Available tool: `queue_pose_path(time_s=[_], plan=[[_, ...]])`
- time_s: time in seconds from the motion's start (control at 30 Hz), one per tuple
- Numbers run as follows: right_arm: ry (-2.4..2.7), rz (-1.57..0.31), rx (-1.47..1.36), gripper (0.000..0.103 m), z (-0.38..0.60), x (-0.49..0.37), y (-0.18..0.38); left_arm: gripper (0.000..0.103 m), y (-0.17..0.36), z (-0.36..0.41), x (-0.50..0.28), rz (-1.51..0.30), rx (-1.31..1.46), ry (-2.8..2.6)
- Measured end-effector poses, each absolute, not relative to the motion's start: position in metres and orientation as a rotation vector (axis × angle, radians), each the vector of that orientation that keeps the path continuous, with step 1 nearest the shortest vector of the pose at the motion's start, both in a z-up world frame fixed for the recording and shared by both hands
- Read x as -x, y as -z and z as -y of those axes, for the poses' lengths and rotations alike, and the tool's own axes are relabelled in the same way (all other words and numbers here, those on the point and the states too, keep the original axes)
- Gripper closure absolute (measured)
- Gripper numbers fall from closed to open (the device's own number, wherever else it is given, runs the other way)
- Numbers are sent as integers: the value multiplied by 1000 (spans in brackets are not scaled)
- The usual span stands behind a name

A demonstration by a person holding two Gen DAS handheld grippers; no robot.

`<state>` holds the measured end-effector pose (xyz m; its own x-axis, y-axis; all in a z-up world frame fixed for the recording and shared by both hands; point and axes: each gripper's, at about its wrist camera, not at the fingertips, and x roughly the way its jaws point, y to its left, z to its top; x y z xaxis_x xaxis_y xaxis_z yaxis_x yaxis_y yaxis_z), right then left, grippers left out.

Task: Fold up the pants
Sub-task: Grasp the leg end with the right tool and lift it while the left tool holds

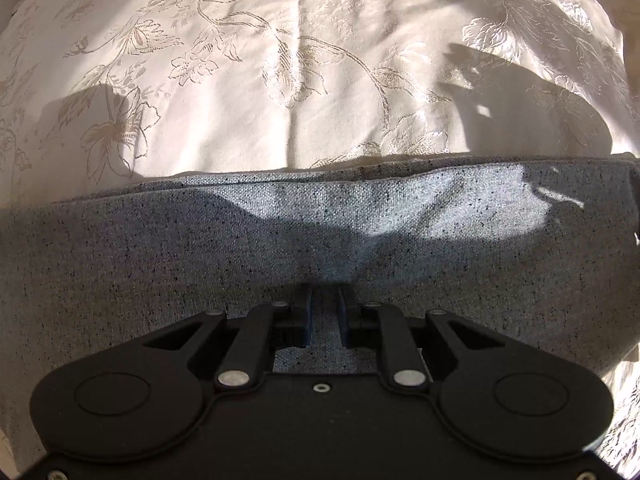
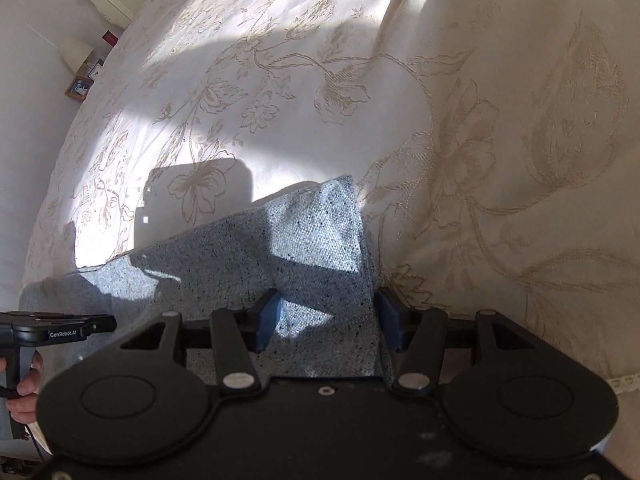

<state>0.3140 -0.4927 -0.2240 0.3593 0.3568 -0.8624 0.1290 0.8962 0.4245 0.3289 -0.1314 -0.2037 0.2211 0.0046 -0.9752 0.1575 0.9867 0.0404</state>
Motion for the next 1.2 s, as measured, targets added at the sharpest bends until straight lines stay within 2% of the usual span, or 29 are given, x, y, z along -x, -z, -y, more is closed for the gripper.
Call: queue_pose_path(time_s=[0.03, 0.07, 0.3, 0.47, 0.57, 0.73, 0.83, 1.0, 1.1, 1.2], plan=[[-153, -1210, -462, 66, 493, -314, 222, 79, 202, 130, -328, -1345, -133, 111], [-154, -1210, -473, 89, 494, -314, 221, 79, 199, 127, -328, -1347, -126, 117], [-118, -1122, -417, 91, 482, -299, 183, 80, 162, 128, -341, -1242, -146, 143], [-110, -1080, -425, 91, 476, -293, 158, 80, 198, 138, -373, -1328, -146, 106], [-113, -1070, -406, 91, 473, -289, 146, 81, 198, 138, -377, -1340, -134, 104], [-113, -1068, -391, 91, 464, -289, 132, 81, 157, 122, -347, -1258, -56, 133], [-112, -1068, -397, 91, 462, -289, 126, 81, 147, 119, -314, -1269, -30, 163], [-103, -1076, -403, 91, 454, -289, 116, 81, 168, 122, -277, -1344, -44, 193], [-97, -1079, -395, 91, 445, -288, 106, 81, 196, 122, -273, -1408, -52, 179], [-77, -1082, -391, 91, 430, -287, 95, 81, 194, 121, -279, -1397, -59, 218]])
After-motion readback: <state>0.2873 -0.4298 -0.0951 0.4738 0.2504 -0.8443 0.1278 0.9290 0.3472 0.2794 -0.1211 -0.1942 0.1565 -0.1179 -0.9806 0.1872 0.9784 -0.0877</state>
